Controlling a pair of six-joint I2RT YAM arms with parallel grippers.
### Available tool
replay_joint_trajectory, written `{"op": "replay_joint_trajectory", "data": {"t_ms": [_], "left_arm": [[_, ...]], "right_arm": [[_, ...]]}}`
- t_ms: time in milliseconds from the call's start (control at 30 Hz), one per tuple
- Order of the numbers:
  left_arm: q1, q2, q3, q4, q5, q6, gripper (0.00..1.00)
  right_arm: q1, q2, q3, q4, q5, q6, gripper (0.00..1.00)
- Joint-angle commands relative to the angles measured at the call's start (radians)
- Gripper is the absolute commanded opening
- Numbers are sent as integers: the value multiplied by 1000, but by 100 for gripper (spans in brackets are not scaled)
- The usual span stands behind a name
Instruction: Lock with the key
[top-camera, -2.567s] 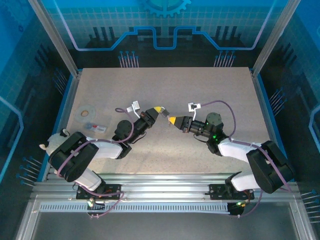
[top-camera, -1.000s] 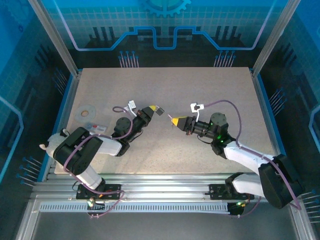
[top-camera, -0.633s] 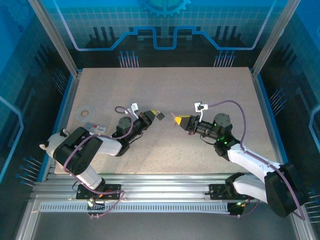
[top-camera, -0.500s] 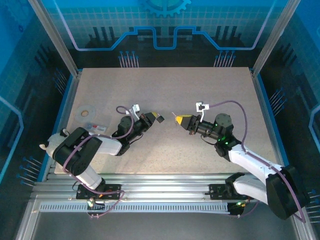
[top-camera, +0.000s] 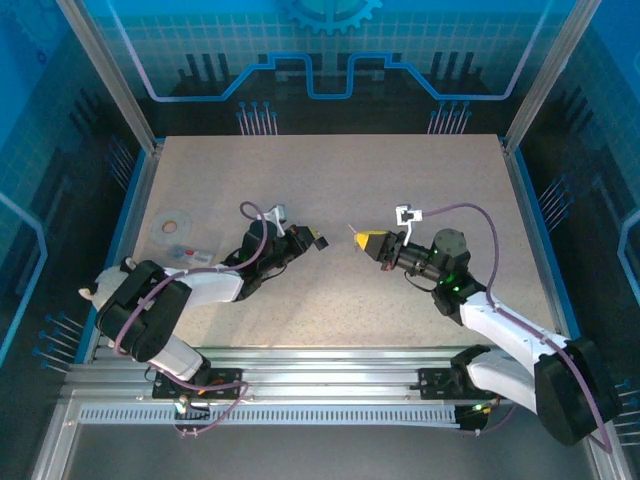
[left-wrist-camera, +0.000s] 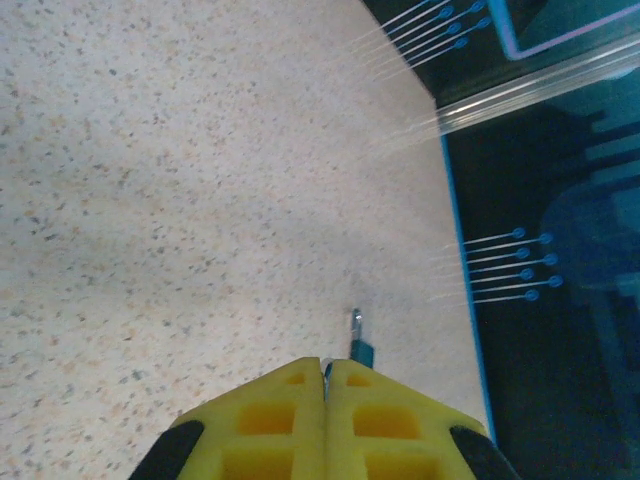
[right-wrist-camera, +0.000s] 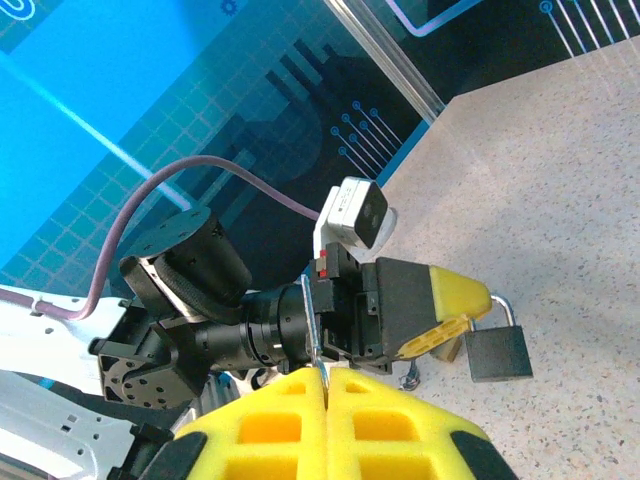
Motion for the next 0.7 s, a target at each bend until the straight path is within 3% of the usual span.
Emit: {"op": "replay_joint_trajectory", "data": {"t_ms": [0, 667], "left_arm": [[-2, -22, 57, -107, 23, 66, 0], [0, 45, 226, -397, 29, 207, 0]], "right_arm": [[-23, -22, -17, 6, 16, -17, 0], [-48, -15, -31, 30, 9, 2, 0]]}}
